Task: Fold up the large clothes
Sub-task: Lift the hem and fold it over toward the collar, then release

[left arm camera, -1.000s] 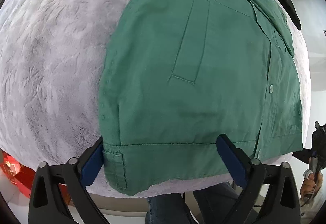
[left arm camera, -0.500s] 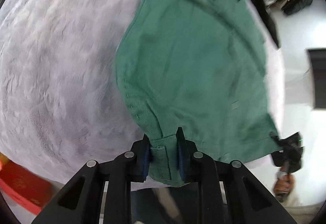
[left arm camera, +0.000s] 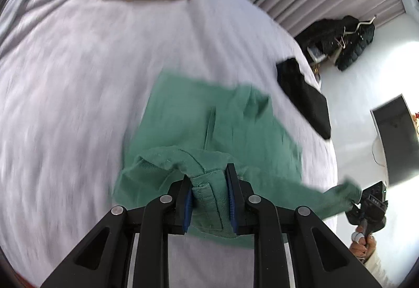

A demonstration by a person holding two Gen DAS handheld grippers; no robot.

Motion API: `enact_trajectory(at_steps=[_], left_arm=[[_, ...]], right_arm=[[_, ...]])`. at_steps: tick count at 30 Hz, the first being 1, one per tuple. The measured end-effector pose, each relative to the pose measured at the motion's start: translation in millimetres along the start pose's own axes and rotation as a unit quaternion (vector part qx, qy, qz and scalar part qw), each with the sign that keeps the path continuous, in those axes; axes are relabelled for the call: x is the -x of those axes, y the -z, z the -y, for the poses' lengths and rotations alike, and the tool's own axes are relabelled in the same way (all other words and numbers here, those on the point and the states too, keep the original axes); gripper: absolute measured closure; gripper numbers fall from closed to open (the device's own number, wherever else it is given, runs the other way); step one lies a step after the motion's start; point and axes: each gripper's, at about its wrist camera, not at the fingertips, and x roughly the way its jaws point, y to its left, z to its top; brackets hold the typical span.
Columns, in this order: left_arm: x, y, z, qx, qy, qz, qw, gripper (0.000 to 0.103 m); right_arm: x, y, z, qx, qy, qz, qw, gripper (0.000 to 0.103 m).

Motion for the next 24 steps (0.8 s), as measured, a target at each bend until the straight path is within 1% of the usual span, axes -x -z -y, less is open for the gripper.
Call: enact_trajectory(at_steps=[2, 3, 4, 6, 7, 9, 10, 12, 13, 14, 15, 16, 17, 18, 19, 21, 22, 23, 24], left_arm=[[-30, -33, 3, -0.009, -0.012, 0.006, 0.9999, 0.079], [-46, -44, 3, -0.015, -0.021, 0.006, 0.9996, 0.079], [-64, -56, 3, -0.021, -0.031, 0.003, 0.9993, 0.079], [-99, -72, 2, -0.027, -0.046, -0.004, 0.9986, 0.079], [-117, -78, -1, -0.027, -0.054, -0.011, 0.9981, 0.079], [-151, -79, -10, -0.031, -0.066, -0.032, 0.9968, 0.079], [-167, -81, -13, -0.035, -0.08, -0.043, 0.9952, 0.079], [-181, -80, -14, -0.044, -0.094, -0.048, 0.9935, 0.079], [-185, -82, -16, -0.043, -0.095, -0.049, 0.9933, 0.075], [-186, -84, -18, -0.039, -0.099, -0.052, 0.993, 0.072], [-185, -85, -19, -0.036, -0.111, -0.051, 0.9919, 0.056], [-180, -88, -18, -0.043, -0.141, -0.041, 0.9882, 0.03], [-174, -90, -14, -0.055, -0.168, -0.023, 0.984, 0.021], [-166, -91, -13, -0.068, -0.182, -0.004, 0.981, 0.017], [-159, -93, -10, -0.081, -0.184, 0.008, 0.9795, 0.017], [-156, -98, -11, -0.094, -0.183, 0.009, 0.9785, 0.017], [-159, -100, -12, -0.097, -0.185, 0.006, 0.978, 0.017], [-162, -101, -14, -0.099, -0.188, 0.002, 0.9772, 0.017], [-166, -101, -16, -0.099, -0.192, -0.001, 0.9764, 0.017]], right_arm=[[-19, -34, 4, 0.004, 0.02, -0.008, 1.0, 0.096], [-32, -49, 9, 0.002, 0.031, -0.014, 0.999, 0.096], [-49, -64, 18, -0.001, 0.051, -0.019, 0.999, 0.096], [-74, -84, 36, -0.008, 0.082, -0.025, 0.996, 0.096], [-86, -92, 48, -0.017, 0.105, -0.021, 0.994, 0.096], [-103, -99, 68, -0.041, 0.122, -0.013, 0.992, 0.096], [-108, -100, 79, -0.053, 0.129, -0.009, 0.99, 0.096], [-115, -98, 92, -0.069, 0.135, 0.002, 0.988, 0.096], [-118, -98, 96, -0.077, 0.135, 0.006, 0.988, 0.096], [-118, -97, 98, -0.084, 0.134, 0.008, 0.987, 0.092], [-119, -98, 99, -0.088, 0.134, 0.007, 0.987, 0.092], [-120, -99, 97, -0.088, 0.138, 0.003, 0.986, 0.091], [-118, -100, 95, -0.086, 0.144, -0.002, 0.986, 0.089], [-118, -102, 91, -0.079, 0.144, -0.006, 0.986, 0.08], [-115, -103, 83, -0.06, 0.148, -0.003, 0.987, 0.075], [-106, -104, 71, -0.021, 0.165, 0.007, 0.986, 0.048], [-102, -105, 65, 0.002, 0.179, 0.013, 0.984, 0.044], [-98, -107, 60, 0.025, 0.204, 0.022, 0.978, 0.041], [-95, -108, 58, 0.042, 0.228, 0.028, 0.972, 0.041]])
